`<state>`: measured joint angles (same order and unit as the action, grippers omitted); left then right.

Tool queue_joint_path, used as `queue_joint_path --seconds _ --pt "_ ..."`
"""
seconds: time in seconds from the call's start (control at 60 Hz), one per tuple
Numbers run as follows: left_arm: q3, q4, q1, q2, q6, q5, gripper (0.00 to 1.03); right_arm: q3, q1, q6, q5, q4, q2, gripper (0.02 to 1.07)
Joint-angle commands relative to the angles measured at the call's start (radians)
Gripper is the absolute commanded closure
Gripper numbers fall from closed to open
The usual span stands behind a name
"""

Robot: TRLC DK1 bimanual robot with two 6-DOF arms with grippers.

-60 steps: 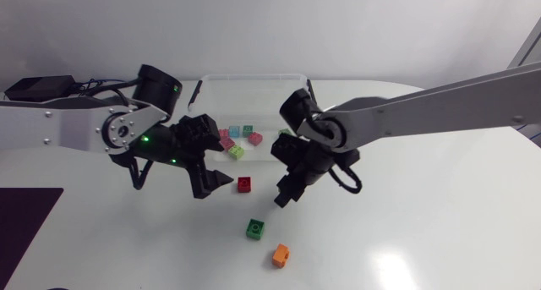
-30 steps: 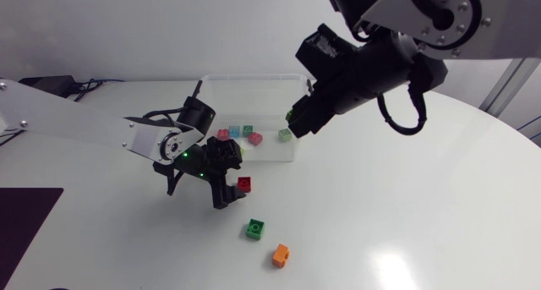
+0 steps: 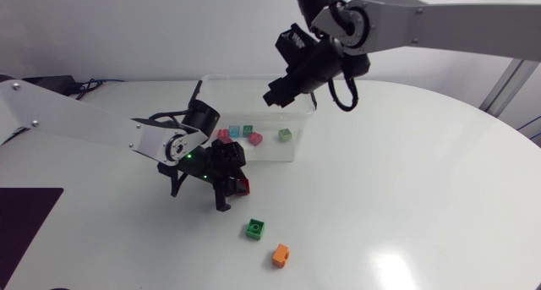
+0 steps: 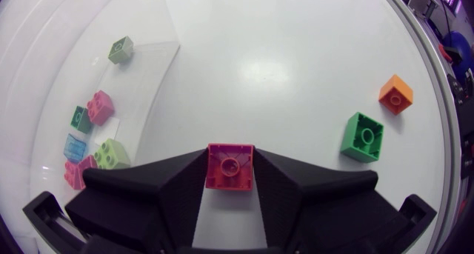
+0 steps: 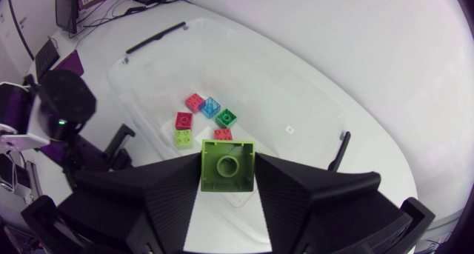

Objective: Place the duplo bricks in the container

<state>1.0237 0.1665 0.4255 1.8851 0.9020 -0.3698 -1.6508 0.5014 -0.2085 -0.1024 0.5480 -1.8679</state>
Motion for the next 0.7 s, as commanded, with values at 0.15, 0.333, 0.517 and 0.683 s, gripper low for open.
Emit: queue_joint_path --seconds 0.15,0.333,0.517,0.683 --pt "-0.034 0.130 -0.070 -0.307 0.026 -0.029 0.76 -0.069 -0.015 0.020 0.017 -0.008 -0.053 0.07" --pt "0.078 0.182 -0.116 -0.452 -0.021 -0.050 0.76 0.157 -0.008 -0.042 -0.026 0.027 0.214 0.07" --pt "0.205 0.096 -0.133 -0.402 -0.133 -0.060 0.76 0.442 0.006 -0.077 -0.066 0.056 0.452 0.07" --pt "0.342 -0.061 -0.134 -0.221 -0.272 -0.034 0.76 0.668 0.091 -0.098 -0.076 0.061 0.523 0.07"
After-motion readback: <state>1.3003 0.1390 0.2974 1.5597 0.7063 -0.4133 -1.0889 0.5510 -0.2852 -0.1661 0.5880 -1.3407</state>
